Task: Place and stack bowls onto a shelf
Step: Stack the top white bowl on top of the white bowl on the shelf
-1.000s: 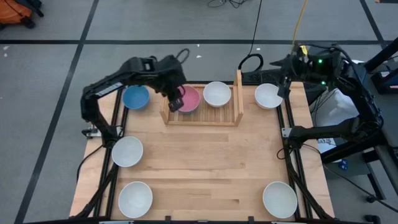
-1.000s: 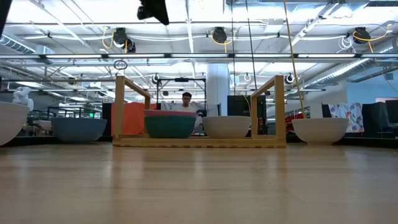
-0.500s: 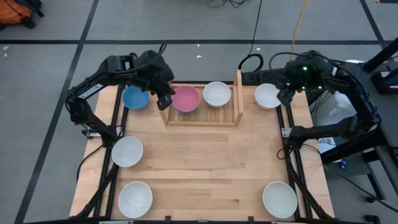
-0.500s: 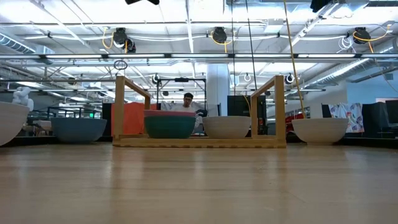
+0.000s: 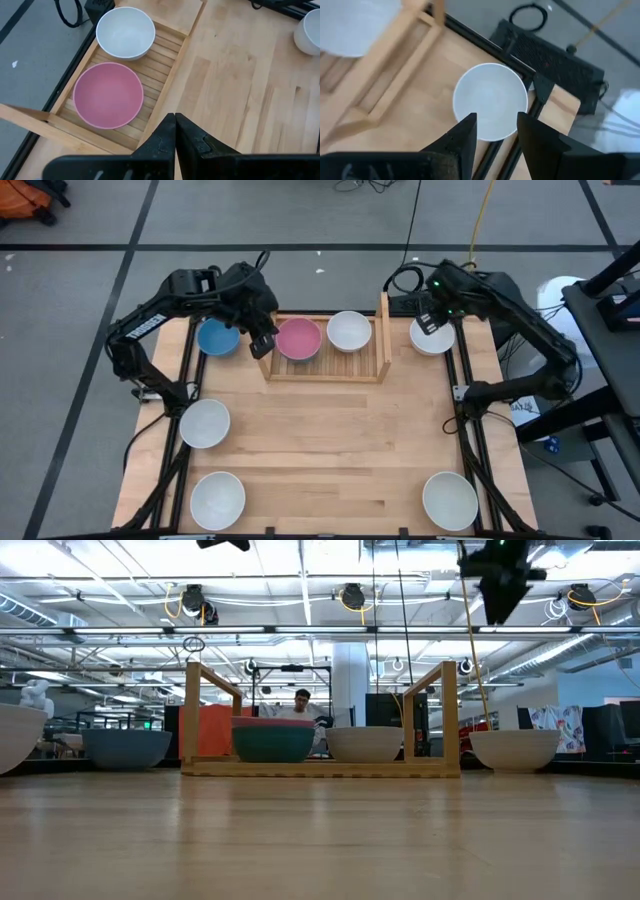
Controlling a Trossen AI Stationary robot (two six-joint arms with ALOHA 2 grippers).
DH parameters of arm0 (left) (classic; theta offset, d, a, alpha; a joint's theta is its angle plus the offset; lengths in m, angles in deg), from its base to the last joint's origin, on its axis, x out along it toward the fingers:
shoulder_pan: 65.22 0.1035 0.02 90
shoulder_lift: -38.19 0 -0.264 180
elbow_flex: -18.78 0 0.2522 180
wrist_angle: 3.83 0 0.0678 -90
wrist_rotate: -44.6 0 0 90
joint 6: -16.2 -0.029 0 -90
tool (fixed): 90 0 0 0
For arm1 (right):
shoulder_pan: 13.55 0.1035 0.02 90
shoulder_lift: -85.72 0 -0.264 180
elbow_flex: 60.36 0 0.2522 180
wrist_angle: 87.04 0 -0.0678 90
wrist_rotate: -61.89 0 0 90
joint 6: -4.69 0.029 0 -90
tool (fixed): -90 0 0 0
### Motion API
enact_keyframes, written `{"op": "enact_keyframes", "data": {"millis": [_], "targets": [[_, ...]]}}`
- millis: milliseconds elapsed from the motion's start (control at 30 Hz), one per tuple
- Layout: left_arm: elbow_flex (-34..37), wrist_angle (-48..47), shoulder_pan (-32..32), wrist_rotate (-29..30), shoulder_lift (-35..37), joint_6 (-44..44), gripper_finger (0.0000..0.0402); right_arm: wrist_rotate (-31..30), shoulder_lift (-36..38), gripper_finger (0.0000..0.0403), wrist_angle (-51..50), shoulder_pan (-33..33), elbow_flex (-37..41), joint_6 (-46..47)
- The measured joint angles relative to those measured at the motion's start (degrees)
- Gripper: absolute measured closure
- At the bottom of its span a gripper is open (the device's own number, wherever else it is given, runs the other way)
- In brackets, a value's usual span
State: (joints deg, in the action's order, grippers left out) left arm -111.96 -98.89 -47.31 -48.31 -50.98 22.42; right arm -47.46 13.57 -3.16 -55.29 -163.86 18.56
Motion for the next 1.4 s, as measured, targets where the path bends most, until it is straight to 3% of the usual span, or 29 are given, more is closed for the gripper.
{"op": "enact_keyframes", "data": {"millis": [67, 233, 367, 533, 833, 1400], "targets": [[0.0, -0.01, 0.0, 0.0, 0.0, 0.01, 0.0396, 1.75, -0.69, 0.0271, 2.22, -3.21, 2.51, -0.37], [0.0, -0.13, 0.0, -0.02, 0.0, 0.51, 0.0396, 16.86, -1.81, 0.0271, 7.73, -9.85, 7.54, -6.21], [0.0, -0.17, 0.0, -0.02, 0.0, 0.64, 0.0396, 19.32, -3.08, 0.0271, 11.07, -13.3, 10.77, -7.12], [0.0, -0.33, 0.0, -0.02, 0.0, 1.74, 0.0396, 26.66, -5.54, 0.0271, 11.03, -17.61, 14.85, -7.25], [0.0, -0.35, 0.0, -0.04, 0.0, 2.08, 0.0396, 30.12, -7.73, 0.0271, 15.74, -18.96, 24.07, -14.81], [0.0, -0.31, 0.0, -0.04, 0.0, 2.29, 0.0396, 29.94, -7.71, 0.0271, 28.22, -18.95, 36.22, -21.47]]}}
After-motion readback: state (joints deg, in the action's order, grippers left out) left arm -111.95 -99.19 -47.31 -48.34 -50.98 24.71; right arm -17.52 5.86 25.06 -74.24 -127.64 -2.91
